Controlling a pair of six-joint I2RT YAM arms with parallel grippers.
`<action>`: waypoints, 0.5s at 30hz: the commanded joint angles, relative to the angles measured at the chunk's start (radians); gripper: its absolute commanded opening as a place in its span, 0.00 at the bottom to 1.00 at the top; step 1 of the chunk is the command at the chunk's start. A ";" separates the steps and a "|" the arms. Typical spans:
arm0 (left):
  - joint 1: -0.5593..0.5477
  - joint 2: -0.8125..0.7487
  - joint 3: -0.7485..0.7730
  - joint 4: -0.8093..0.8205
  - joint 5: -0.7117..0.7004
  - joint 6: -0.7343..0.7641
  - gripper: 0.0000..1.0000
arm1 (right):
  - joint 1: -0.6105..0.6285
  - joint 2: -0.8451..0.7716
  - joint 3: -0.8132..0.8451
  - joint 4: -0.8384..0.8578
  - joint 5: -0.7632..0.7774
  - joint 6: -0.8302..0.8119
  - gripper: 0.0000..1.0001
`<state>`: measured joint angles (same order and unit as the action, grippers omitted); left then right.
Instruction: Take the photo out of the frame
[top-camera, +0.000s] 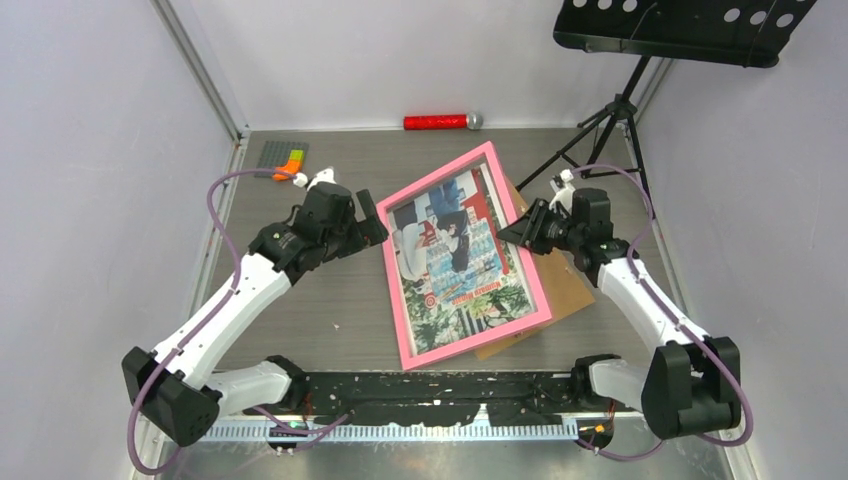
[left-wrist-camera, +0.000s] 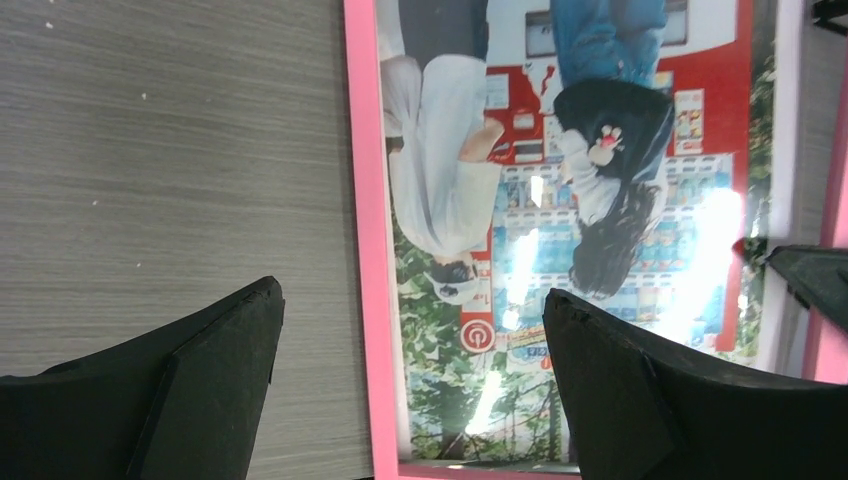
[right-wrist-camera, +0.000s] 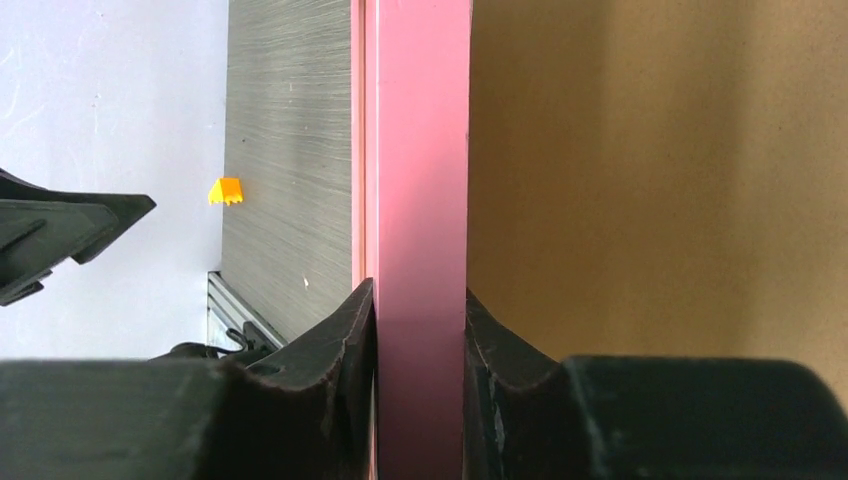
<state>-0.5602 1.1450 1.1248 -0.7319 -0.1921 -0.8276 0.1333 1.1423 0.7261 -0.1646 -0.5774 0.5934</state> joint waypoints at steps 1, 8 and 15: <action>0.013 0.010 -0.056 -0.009 0.020 0.048 1.00 | 0.003 0.074 -0.009 0.094 0.119 -0.109 0.06; 0.056 0.090 -0.154 0.026 0.084 0.066 1.00 | 0.003 0.169 0.030 0.028 0.284 -0.273 0.31; 0.063 0.250 -0.161 0.055 0.163 0.075 1.00 | 0.004 0.213 0.046 -0.049 0.376 -0.384 0.53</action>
<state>-0.5007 1.3548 0.9520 -0.7177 -0.0891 -0.7757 0.1406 1.3437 0.7364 -0.1558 -0.3492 0.3367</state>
